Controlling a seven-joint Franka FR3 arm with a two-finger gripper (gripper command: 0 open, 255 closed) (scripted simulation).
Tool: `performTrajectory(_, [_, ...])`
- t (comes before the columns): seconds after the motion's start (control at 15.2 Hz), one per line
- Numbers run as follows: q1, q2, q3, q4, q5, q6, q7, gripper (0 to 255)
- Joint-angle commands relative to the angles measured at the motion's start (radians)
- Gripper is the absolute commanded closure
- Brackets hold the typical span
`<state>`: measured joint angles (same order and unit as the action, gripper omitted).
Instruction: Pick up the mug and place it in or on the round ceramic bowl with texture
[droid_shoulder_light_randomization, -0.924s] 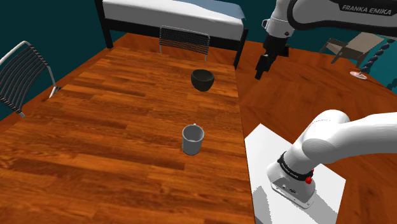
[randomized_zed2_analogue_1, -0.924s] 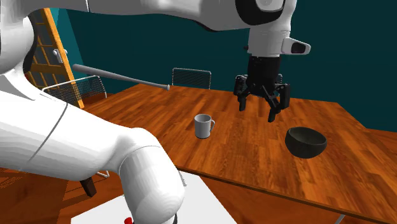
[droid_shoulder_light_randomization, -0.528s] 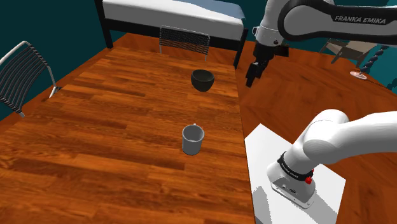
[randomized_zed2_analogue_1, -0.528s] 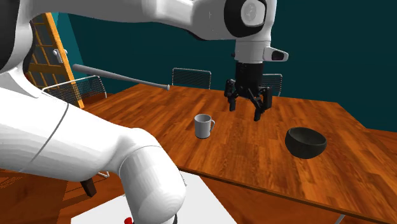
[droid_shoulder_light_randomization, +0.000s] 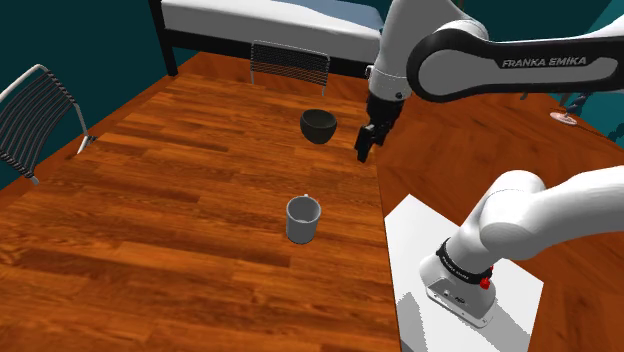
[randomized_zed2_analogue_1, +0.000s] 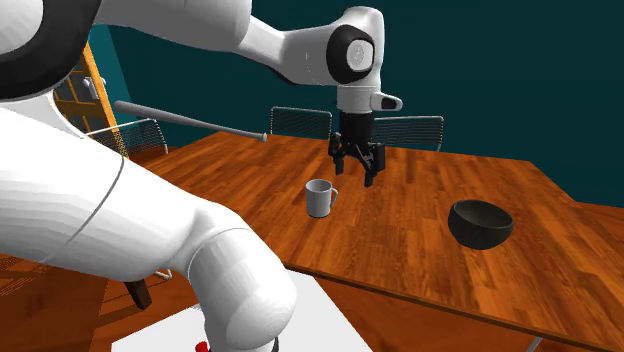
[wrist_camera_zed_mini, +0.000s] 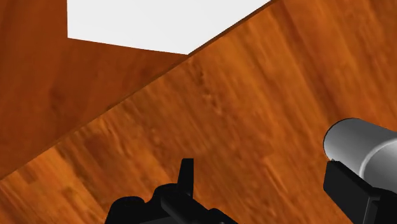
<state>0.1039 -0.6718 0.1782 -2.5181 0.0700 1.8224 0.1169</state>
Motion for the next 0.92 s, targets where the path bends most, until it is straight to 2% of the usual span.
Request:
performTrajectory(0.0, [0.015, 0.04, 0.042, 0.005, 0.02, 0.038, 0.045, 0])
performTrajectory(0.46, [0.056, 0.206, 0.192, 0.05, 0.06, 0.165, 0.209, 0])
performTrajectory(0.86, [0.068, 0.392, 0.318, 0.137, 0.03, 0.263, 0.369, 0])
